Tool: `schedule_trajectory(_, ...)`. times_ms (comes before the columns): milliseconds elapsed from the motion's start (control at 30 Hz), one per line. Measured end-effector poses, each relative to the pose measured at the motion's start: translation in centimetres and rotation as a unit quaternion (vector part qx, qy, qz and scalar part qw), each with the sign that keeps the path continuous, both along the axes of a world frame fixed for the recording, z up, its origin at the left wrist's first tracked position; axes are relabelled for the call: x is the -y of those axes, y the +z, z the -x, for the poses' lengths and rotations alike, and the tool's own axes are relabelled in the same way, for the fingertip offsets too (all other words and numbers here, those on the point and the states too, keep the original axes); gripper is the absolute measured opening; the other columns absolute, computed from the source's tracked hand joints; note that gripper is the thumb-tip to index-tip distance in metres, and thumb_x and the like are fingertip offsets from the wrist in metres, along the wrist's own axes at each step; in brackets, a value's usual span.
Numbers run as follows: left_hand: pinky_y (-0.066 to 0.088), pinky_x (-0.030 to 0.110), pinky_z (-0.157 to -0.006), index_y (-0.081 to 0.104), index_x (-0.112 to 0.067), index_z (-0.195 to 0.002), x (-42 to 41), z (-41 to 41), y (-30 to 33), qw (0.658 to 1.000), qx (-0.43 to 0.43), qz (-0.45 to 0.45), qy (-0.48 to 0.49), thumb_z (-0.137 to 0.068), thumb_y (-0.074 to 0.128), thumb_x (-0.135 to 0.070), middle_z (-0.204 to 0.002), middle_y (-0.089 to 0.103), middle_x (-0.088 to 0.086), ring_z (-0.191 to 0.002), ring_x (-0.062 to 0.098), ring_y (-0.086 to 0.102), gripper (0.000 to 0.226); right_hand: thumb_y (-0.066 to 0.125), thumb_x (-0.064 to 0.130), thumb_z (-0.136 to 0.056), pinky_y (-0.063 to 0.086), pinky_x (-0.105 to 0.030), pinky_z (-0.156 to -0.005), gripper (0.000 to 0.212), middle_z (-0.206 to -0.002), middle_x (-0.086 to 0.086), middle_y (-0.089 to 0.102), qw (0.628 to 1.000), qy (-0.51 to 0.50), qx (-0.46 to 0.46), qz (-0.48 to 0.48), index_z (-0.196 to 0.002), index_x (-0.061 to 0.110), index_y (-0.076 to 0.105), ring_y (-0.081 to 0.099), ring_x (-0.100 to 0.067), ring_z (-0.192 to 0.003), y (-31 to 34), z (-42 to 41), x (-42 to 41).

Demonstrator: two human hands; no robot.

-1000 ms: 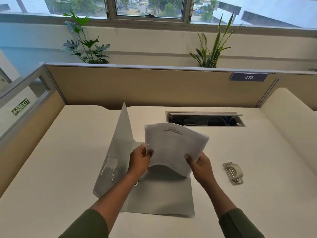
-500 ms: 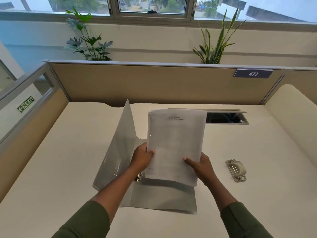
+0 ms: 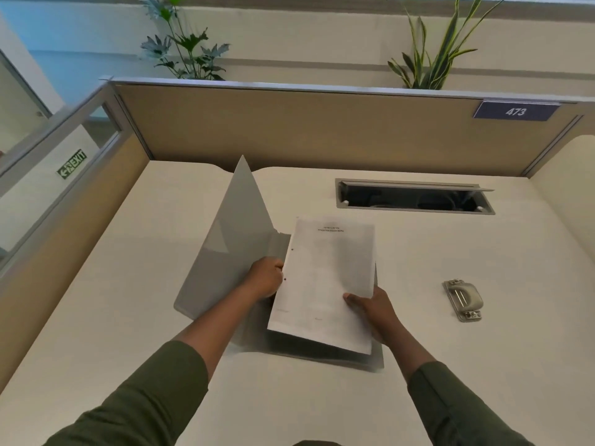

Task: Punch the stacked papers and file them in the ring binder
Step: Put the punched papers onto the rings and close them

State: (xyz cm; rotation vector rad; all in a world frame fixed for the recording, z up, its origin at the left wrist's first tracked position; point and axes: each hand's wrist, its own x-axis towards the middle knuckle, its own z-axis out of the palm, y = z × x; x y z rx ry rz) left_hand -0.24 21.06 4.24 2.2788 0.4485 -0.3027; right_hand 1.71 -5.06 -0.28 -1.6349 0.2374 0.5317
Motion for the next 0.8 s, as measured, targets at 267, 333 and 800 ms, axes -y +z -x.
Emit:
schedule_trajectory(267, 0.047, 0.029, -0.075, 0.071, -0.007, -0.105, -0.7, 1.2, -1.2, 0.998, 0.005, -0.039, -0.058, -0.08, 0.042, 0.008, -0.106, 0.071, 0.011, -0.095, 0.028, 0.063, 0.042, 0.079, 0.02, -0.077, 0.055, -0.049, -0.09, 0.052, -0.115, -0.009, 0.069, 0.996, 0.042, 0.036, 0.073, -0.125, 0.01, 0.06, 0.067, -0.03, -0.1, -0.1, 0.4, 0.1)
schedule_trajectory(333, 0.048, 0.033, -0.075, 0.072, -0.004, -0.103, -0.9, 1.4, -1.6, 0.997, -0.007, -0.034, -0.069, -0.08, 0.042, 0.009, -0.105, 0.071, 0.012, -0.094, 0.029, 0.062, 0.04, 0.076, 0.019, -0.08, 0.055, -0.048, -0.091, 0.047, -0.114, -0.007, 0.069, 0.991, 0.057, 0.044, 0.109, -0.123, 0.014, 0.06, 0.066, -0.029, -0.099, 0.1, 0.5, -0.1)
schedule_trajectory(800, 0.056, 0.035, -0.073, 0.063, -0.02, -0.097, -2.0, 2.6, -3.3, 0.997, -0.014, -0.008, -0.073, -0.074, 0.059, -0.001, -0.089, 0.07, -0.003, -0.083, 0.02, 0.067, 0.03, 0.073, 0.022, -0.082, 0.056, -0.043, -0.089, 0.042, -0.111, -0.001, 0.071, 0.979, 0.069, 0.086, 0.172, -0.122, 0.018, 0.063, 0.067, -0.023, -0.099, 0.4, 2.5, -1.5)
